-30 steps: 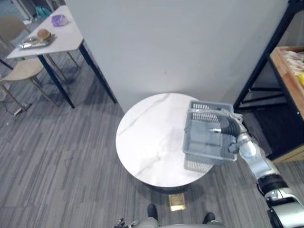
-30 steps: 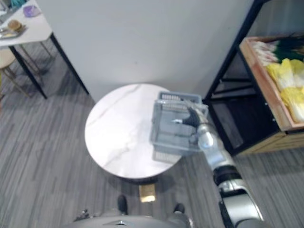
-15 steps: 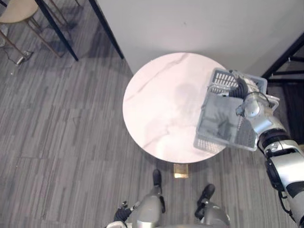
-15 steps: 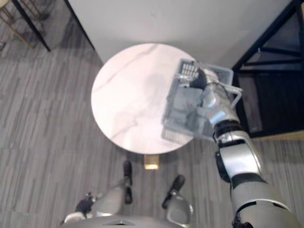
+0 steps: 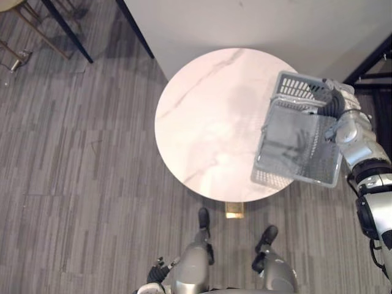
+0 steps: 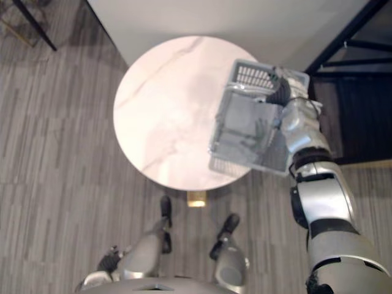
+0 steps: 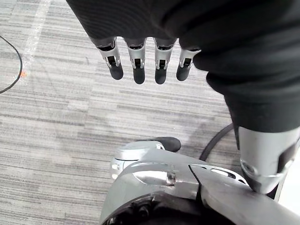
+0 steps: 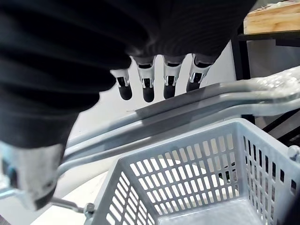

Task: Pick vegetable in the basket

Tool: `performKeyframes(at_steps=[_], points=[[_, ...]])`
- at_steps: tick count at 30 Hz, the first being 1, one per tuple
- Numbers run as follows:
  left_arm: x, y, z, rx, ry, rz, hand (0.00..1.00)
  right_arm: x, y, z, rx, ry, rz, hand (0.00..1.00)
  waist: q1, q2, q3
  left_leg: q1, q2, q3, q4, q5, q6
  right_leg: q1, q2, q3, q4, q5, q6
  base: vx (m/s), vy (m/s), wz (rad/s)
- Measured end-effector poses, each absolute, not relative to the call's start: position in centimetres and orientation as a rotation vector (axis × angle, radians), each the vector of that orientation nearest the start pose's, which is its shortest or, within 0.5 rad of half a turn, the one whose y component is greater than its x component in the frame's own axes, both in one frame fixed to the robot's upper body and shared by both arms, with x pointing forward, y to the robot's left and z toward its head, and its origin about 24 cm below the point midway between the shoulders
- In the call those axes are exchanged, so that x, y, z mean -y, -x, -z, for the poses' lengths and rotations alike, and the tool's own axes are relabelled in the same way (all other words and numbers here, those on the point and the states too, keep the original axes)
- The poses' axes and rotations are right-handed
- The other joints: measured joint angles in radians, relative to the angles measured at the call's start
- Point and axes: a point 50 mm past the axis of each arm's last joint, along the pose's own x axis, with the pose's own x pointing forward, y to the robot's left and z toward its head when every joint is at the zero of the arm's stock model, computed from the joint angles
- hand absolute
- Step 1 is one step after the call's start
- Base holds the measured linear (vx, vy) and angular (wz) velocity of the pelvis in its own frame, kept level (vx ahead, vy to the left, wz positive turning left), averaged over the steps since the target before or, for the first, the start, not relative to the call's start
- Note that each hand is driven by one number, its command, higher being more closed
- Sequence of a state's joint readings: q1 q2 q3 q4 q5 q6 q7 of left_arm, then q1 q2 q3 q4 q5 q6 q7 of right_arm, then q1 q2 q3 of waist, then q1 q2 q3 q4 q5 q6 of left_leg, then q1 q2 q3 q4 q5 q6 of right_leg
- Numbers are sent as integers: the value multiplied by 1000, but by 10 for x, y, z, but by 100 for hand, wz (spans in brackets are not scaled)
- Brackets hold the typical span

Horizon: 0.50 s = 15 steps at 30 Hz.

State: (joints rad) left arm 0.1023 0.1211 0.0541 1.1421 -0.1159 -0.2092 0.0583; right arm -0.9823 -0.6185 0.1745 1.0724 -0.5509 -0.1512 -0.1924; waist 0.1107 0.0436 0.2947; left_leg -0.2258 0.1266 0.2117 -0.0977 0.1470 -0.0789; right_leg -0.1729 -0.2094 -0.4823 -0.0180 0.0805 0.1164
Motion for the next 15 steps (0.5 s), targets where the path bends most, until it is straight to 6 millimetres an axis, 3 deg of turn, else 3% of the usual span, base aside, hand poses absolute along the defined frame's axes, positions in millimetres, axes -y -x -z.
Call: performKeyframes(at_steps=[5, 15], points=[[-210, -82, 160, -1019, -24, -261, 0, 279, -392, -186, 98, 1244, 264, 0, -6, -1, 1, 1, 0, 4, 0, 0, 0, -2, 0, 5, 0, 2, -1, 1, 3, -1], [-212, -83, 160, -1017, -33, -260, 0, 266, -393, -191, 156, 1343, 201, 0, -21, -8, 5, 2, 0, 25, 0, -1, -2, -20, 0, 44, -8, 22, 1, -4, 10, -8]])
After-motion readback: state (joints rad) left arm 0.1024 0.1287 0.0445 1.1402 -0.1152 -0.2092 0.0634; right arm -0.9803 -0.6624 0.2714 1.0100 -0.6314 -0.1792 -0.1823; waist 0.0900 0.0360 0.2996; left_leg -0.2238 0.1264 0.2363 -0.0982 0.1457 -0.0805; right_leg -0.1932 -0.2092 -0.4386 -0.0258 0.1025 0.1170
